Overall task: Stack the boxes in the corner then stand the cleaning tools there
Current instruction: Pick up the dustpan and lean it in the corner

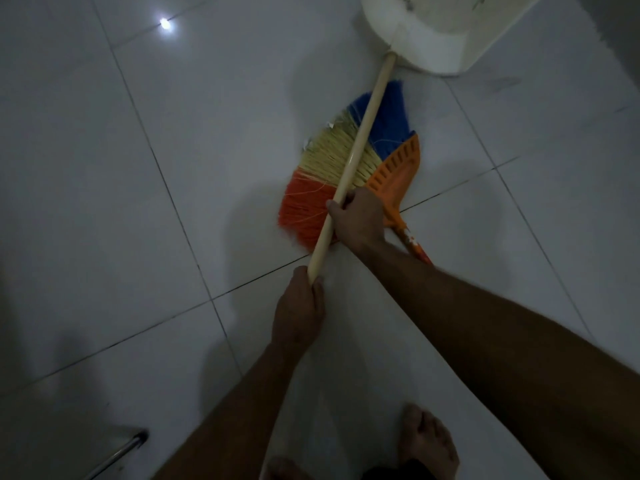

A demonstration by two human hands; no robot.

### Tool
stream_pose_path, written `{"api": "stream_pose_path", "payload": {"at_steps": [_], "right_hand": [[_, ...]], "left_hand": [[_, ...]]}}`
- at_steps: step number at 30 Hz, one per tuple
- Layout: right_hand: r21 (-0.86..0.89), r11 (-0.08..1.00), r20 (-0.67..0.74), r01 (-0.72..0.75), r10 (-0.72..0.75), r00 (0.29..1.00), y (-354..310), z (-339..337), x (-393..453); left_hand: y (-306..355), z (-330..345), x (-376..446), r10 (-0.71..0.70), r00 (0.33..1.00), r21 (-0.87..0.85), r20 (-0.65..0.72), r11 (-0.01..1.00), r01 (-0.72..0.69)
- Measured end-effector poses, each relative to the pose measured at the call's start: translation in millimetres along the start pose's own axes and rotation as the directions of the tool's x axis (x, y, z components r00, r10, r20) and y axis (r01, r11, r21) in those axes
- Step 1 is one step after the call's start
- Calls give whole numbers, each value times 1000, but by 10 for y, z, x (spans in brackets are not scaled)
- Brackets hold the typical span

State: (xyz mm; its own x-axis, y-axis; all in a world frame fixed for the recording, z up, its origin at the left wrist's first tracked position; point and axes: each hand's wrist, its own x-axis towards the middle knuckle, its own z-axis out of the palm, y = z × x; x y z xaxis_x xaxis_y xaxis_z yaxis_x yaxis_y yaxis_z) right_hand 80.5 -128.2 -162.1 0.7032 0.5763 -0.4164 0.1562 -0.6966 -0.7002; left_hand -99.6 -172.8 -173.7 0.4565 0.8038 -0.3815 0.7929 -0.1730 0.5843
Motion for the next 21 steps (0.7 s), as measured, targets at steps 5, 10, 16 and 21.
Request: {"api": "stream_pose_path", "payload": {"at_steps": [5, 10, 16, 21], "right_hand": [[117, 991, 59, -66, 59, 997, -203, -262, -114], [250, 958, 161, -142, 104, 981, -632, -643, -266], [409, 871, 232, -273, 190, 954, -1435, -1410, -565], [511, 783, 220, -356, 281, 934, -2087, -2012, -815]], "left_hand": [[308, -293, -145, 14, 1000, 23, -23, 1000, -13], [719, -772, -324, 24, 999, 21, -24, 1000, -24], [1204, -1543, -561, 112, 994, 34, -1, 993, -112], [1556, -2347, -724, 174, 983, 93, 67, 979, -180]]}}
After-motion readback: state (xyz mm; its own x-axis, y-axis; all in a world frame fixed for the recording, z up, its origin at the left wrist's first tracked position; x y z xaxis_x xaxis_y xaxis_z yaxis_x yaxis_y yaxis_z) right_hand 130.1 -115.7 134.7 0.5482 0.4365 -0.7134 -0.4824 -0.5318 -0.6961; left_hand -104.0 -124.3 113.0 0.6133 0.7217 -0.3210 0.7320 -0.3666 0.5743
